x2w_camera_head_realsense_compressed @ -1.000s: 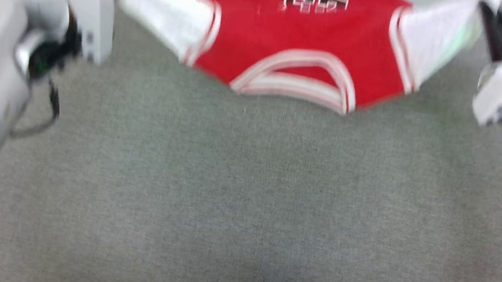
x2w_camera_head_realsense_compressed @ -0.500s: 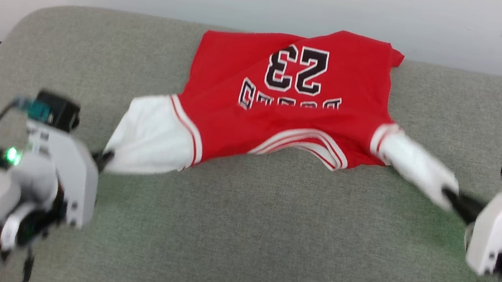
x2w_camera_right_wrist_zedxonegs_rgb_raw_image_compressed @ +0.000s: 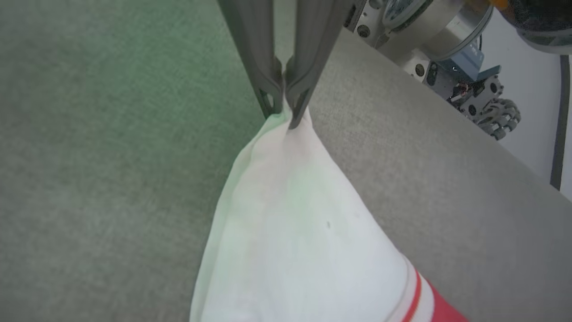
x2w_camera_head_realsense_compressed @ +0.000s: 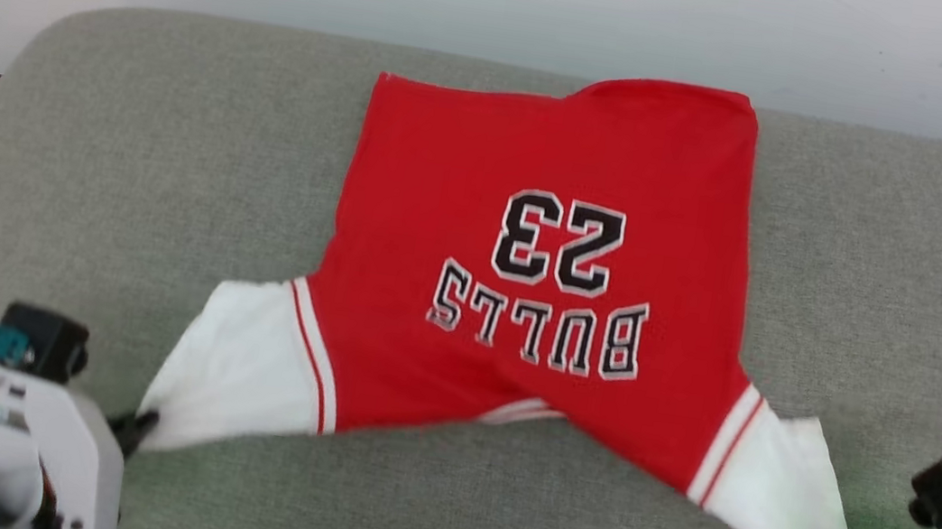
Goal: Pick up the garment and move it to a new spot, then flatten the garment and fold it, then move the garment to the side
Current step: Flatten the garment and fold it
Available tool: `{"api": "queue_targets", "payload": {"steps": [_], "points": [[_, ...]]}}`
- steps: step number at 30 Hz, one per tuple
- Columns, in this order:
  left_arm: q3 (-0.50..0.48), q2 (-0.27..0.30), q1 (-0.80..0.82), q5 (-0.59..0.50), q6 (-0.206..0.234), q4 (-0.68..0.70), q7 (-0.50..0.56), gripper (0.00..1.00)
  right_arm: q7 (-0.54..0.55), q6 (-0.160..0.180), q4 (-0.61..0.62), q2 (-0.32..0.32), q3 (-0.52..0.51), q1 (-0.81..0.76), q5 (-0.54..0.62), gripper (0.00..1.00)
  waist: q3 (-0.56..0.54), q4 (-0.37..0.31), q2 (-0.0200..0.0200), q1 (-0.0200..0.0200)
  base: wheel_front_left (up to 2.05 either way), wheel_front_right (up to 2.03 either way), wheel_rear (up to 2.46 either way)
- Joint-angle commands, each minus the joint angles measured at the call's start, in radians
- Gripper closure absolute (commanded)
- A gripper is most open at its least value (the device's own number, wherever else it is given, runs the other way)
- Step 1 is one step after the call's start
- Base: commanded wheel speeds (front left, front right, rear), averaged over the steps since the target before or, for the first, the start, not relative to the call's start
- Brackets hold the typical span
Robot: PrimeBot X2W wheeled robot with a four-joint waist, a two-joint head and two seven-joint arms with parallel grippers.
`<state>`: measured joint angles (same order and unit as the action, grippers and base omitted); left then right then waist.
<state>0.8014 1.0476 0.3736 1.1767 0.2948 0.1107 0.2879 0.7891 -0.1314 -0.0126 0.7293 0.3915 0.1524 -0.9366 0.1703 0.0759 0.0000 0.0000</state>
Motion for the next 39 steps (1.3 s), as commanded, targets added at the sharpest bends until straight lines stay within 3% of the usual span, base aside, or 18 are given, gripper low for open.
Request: {"api": "queue_targets", "payload": {"steps": [1,9,14,20,21,22,24,25,31,39], "points": [[-0.001,0.007,-0.021,0.009,0.012,0.014,0.002,1.0,0.014,0.002,0.01,0.007,-0.013,-0.024,-0.011,1.0,0.003,-0.001,0.0,0.0,0.0,0.0,0.0],[0.014,0.038,-0.133,0.056,0.088,0.11,-0.007,1.0,0.052,0.002,0.081,-0.042,-0.126,-0.149,0.051,1.0,0.014,-0.003,0.0,0.0,0.0,0.0,0.0],[0.033,0.02,-0.168,0.059,0.102,0.095,-0.015,1.0,0.081,0.002,0.076,-0.092,-0.149,-0.193,0.103,1.0,0.022,0.002,0.0,0.0,0.0,0.0,0.0],[0.047,-0.016,-0.159,0.03,0.081,0.054,-0.045,1.0,0.097,0.002,0.073,-0.141,-0.161,-0.205,0.14,1.0,0.032,0.009,0.0,0.0,0.0,0.0,0.0],[0.049,-0.024,-0.152,0.021,0.075,0.049,-0.051,1.0,0.086,0.002,0.076,-0.148,-0.167,-0.199,0.154,0.95,0.034,0.01,0.0,0.0,0.0,0.0,0.0],[0.048,-0.031,-0.143,0.012,0.073,0.045,-0.06,1.0,0.078,0.002,0.075,-0.154,-0.172,-0.193,0.167,0.7,0.036,0.011,0.0,0.0,0.0,0.0,0.0],[0.048,-0.047,-0.131,-0.002,0.066,0.037,-0.075,1.0,0.072,0.002,0.073,-0.167,-0.174,-0.188,0.181,0.53,0.039,0.013,0.0,0.0,0.0,0.0,0.0],[0.051,-0.055,-0.128,-0.01,0.066,0.034,-0.082,1.0,0.065,0.002,0.074,-0.174,-0.18,-0.184,0.193,0.0,0.041,0.014,0.0,0.0,0.0,0.0,0.0],[0.055,-0.088,-0.107,-0.039,0.051,0.021,-0.113,1.0,0.064,0.003,0.094,-0.188,-0.211,-0.164,0.224,0.0,0.059,0.013,0.0,0.0,0.0,0.0,0.0],[0.047,-0.099,-0.088,-0.06,0.052,0.027,-0.135,1.0,0.06,0.002,0.245,-0.197,-0.3,-0.123,0.232,0.0,0.081,0.013,0.0,0.0,0.0,0.0,0.0]]}}
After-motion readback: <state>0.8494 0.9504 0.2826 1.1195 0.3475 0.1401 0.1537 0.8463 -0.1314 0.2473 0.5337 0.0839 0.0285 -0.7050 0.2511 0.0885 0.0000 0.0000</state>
